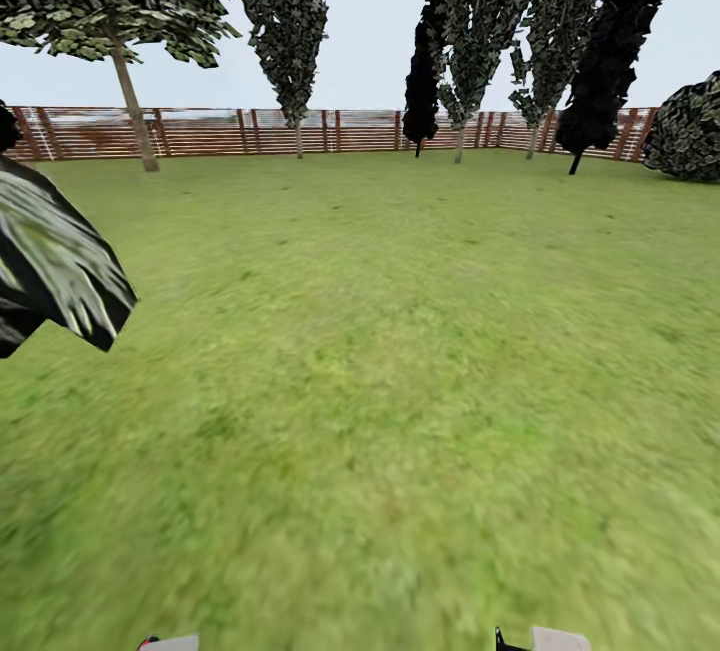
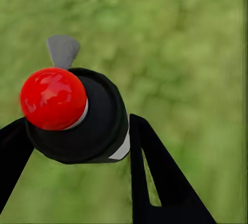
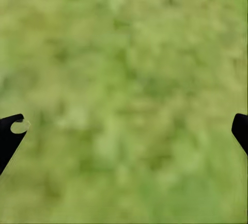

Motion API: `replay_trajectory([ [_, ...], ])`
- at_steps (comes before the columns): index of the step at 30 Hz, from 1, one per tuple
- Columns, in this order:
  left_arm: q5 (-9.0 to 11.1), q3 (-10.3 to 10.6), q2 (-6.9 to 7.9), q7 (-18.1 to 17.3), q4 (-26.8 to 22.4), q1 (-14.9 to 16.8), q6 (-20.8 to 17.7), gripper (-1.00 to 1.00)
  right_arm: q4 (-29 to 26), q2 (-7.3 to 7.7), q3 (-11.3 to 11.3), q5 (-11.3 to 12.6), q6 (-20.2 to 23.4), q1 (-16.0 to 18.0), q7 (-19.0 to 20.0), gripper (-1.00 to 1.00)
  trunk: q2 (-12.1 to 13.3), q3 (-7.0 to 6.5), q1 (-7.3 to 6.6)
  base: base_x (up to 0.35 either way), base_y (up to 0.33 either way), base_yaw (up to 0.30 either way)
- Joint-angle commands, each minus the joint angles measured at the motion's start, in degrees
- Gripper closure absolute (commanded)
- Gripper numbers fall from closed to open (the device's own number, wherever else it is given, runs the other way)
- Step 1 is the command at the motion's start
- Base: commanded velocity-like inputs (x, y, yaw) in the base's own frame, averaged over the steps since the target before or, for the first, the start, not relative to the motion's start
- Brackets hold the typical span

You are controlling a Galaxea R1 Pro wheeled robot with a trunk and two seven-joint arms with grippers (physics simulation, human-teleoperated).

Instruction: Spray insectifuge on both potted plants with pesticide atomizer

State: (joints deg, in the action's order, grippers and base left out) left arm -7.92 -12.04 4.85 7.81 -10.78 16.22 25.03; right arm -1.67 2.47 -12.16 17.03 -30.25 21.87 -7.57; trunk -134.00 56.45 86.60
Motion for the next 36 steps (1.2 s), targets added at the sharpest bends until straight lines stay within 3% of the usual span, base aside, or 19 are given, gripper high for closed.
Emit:
replay_trajectory([
  [1,-0.6,-0.3,-0.01,0.3,0.1,0.0,0.2,1.00,0.0,0.00,-0.5,0.3,-0.1,0.0,-0.2,-1.00,0.0,0.05,0.02,0.340,-0.118,0.000],
  [36,-0.6,-0.3,-0.01,0.3,0.1,0.0,0.2,1.00,0.0,0.26,-0.5,0.3,-0.1,0.0,-0.2,-1.00,0.0,0.05,0.02,0.327,-0.136,0.000],
])
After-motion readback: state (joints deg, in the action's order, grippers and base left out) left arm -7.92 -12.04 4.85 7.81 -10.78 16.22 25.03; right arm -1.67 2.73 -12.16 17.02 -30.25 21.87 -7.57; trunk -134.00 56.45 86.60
